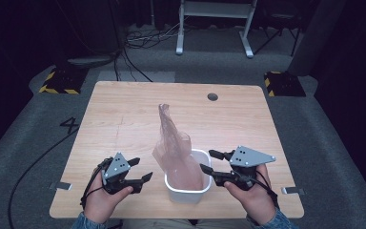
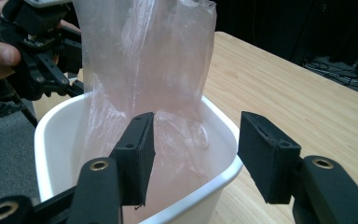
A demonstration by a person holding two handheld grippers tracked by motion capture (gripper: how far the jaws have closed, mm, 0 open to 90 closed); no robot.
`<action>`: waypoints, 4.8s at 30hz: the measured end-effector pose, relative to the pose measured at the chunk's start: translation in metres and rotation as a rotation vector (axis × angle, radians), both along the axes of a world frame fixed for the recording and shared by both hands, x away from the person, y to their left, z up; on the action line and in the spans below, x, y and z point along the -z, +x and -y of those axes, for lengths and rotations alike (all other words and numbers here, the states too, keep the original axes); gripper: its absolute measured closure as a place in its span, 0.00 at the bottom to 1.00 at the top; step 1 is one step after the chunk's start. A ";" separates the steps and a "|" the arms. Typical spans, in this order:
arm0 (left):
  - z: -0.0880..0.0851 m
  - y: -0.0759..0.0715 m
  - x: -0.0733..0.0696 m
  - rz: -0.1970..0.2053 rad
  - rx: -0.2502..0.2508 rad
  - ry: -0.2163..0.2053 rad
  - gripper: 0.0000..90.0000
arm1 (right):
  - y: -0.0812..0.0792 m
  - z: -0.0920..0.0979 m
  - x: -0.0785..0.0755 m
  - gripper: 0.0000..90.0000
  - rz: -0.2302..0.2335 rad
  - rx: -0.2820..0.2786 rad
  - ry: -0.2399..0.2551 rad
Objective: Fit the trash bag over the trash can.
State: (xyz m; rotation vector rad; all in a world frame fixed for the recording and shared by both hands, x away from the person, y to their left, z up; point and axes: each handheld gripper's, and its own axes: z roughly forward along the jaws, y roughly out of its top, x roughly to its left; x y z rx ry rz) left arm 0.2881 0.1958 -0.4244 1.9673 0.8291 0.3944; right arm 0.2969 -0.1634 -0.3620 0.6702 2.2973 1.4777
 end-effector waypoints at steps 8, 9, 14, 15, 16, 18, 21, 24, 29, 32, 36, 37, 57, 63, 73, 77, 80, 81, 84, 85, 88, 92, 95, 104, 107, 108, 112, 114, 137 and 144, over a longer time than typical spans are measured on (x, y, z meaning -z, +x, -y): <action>0.002 -0.007 -0.021 0.052 0.024 -0.026 0.38 | -0.002 -0.002 -0.004 0.52 0.004 -0.005 -0.008; 0.003 -0.008 -0.023 0.052 0.030 -0.030 0.38 | -0.002 -0.002 -0.005 0.52 0.006 -0.007 -0.010; 0.007 -0.012 -0.033 0.079 0.054 -0.041 0.40 | -0.003 -0.005 -0.006 0.52 0.008 -0.019 -0.014; 0.009 -0.014 -0.034 0.086 0.060 -0.037 0.41 | -0.003 -0.006 -0.006 0.52 0.004 -0.023 -0.015; 0.013 -0.016 -0.036 0.091 0.068 -0.037 0.42 | -0.003 -0.007 -0.005 0.52 0.003 -0.026 -0.019; 0.018 -0.018 -0.038 0.098 0.087 -0.034 0.42 | -0.003 -0.009 -0.004 0.52 0.000 -0.032 -0.021; 0.024 -0.020 -0.041 0.104 0.104 -0.034 0.42 | -0.003 -0.012 -0.003 0.52 -0.006 -0.039 -0.023; 0.028 -0.020 -0.043 0.103 0.123 -0.046 0.46 | -0.003 -0.015 -0.003 0.52 -0.003 -0.050 -0.024; 0.033 -0.019 -0.045 0.105 0.156 -0.071 0.63 | -0.006 -0.022 -0.001 0.52 -0.007 -0.078 -0.024; 0.034 -0.019 -0.045 0.077 0.180 -0.084 0.84 | -0.007 -0.027 -0.001 0.52 -0.005 -0.090 -0.028; 0.035 -0.020 -0.047 0.100 0.185 -0.086 0.97 | -0.009 -0.034 -0.003 0.52 -0.001 -0.110 -0.030; 0.035 -0.020 -0.047 0.104 0.185 -0.093 0.98 | -0.009 -0.035 -0.003 0.52 -0.001 -0.116 -0.032; 0.053 -0.024 -0.047 0.114 0.261 -0.051 0.99 | -0.008 -0.072 -0.013 0.91 -0.001 -0.187 -0.025; 0.042 -0.023 -0.045 0.117 0.220 -0.036 0.99 | -0.008 -0.058 -0.017 1.00 0.034 -0.143 -0.054; 0.048 -0.023 -0.048 0.145 0.199 -0.090 0.60 | -0.023 -0.018 -0.017 1.00 0.036 -0.088 -0.034; 0.054 -0.017 -0.050 0.151 0.179 -0.079 0.48 | -0.029 -0.016 -0.016 1.00 0.032 -0.103 -0.034; 0.057 -0.012 -0.051 0.152 0.165 -0.060 0.57 | -0.031 -0.016 -0.013 1.00 0.023 -0.116 -0.032; 0.058 -0.011 -0.051 0.154 0.166 -0.056 0.65 | -0.031 -0.015 -0.012 1.00 0.021 -0.116 -0.029; 0.058 -0.009 -0.051 0.155 0.169 -0.055 0.85 | -0.031 -0.011 -0.009 1.00 0.016 -0.108 -0.023; 0.058 -0.009 -0.051 0.155 0.169 -0.048 0.90 | -0.031 -0.009 -0.009 1.00 0.011 -0.102 -0.016; 0.057 -0.008 -0.050 0.153 0.158 -0.028 0.92 | -0.031 -0.001 -0.008 1.00 0.009 -0.086 -0.002; 0.057 -0.003 -0.049 0.191 0.097 -0.049 0.58 | -0.034 0.002 -0.007 1.00 -0.004 -0.089 0.004; 0.060 0.003 -0.049 0.188 0.110 -0.093 0.37 | -0.037 -0.001 -0.005 1.00 -0.019 -0.117 0.008; 0.065 0.008 -0.046 0.140 0.165 -0.073 0.93 | -0.039 -0.007 0.000 1.00 -0.041 -0.161 -0.015; 0.063 0.005 -0.047 0.151 0.159 -0.046 0.99 | -0.037 -0.001 0.002 1.00 -0.049 -0.149 -0.020; 0.062 0.005 -0.047 0.152 0.158 -0.036 0.99 | -0.037 0.001 0.002 1.00 -0.050 -0.144 -0.020; 0.063 0.009 -0.043 0.192 0.137 -0.020 0.79 | -0.039 0.006 0.001 1.00 -0.046 -0.136 -0.015; 0.064 0.012 -0.042 0.169 0.131 -0.077 0.57 | -0.040 0.005 0.002 1.00 -0.055 -0.144 -0.013; 0.080 0.005 -0.043 0.157 0.235 -0.053 1.00 | -0.033 0.010 0.001 0.65 -0.036 -0.107 -0.037; 0.078 0.005 -0.042 0.161 0.238 -0.054 1.00 | -0.034 0.021 -0.014 0.52 0.019 -0.050 -0.027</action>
